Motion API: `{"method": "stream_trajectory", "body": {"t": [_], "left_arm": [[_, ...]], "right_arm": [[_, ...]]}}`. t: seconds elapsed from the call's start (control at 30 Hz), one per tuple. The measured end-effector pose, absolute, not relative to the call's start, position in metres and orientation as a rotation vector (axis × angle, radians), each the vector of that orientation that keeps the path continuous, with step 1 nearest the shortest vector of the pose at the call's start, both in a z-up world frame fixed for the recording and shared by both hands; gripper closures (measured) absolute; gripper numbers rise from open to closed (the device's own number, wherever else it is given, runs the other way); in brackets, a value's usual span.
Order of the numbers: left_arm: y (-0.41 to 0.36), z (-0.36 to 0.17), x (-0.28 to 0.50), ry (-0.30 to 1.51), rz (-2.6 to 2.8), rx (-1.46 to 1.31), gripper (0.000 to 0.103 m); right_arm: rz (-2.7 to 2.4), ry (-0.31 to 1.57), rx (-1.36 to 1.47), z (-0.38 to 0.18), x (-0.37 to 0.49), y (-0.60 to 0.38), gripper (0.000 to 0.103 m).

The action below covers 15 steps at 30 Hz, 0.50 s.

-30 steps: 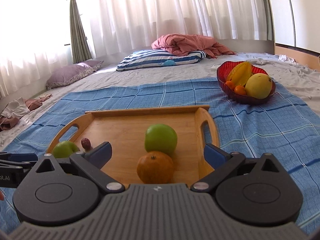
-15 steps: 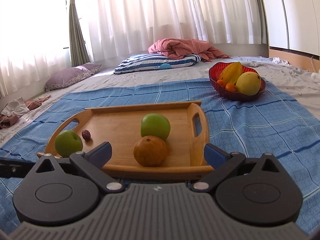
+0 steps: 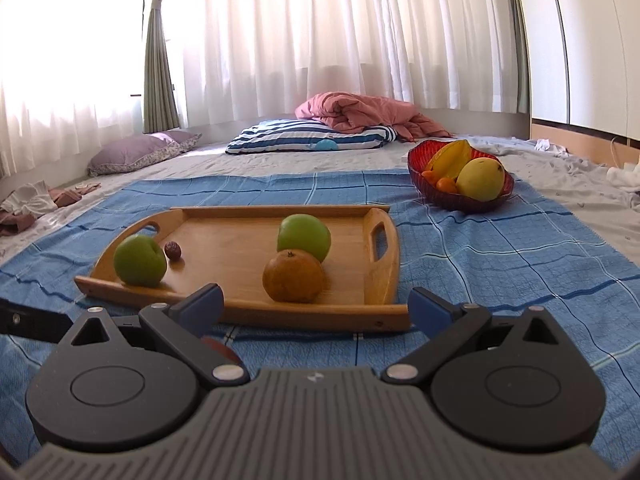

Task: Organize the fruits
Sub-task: 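Withdraw both tools from the tray toward the loose fruits on the blanket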

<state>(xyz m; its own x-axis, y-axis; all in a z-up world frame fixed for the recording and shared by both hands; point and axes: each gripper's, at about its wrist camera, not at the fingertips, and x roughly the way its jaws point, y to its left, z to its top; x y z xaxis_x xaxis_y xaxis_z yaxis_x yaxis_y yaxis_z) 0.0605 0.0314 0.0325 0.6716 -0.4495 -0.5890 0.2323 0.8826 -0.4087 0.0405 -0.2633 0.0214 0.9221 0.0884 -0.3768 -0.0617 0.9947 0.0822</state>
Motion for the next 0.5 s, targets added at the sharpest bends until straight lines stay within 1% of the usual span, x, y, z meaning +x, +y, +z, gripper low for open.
{"method": "stream_trajectory", "body": {"t": [0.17,0.5], "left_arm": [[0.033,0.027,0.056,0.742,-0.384,-0.335,0.005],[0.012,0.03,0.028,0.594,-0.304,-0.183,0.005]], "right_arm": [[0.062,0.39,0.066,0.016,0.031,-0.265,0.0],[0.068,0.38,0.071,0.007,0.017,-0.269,0.0]]}}
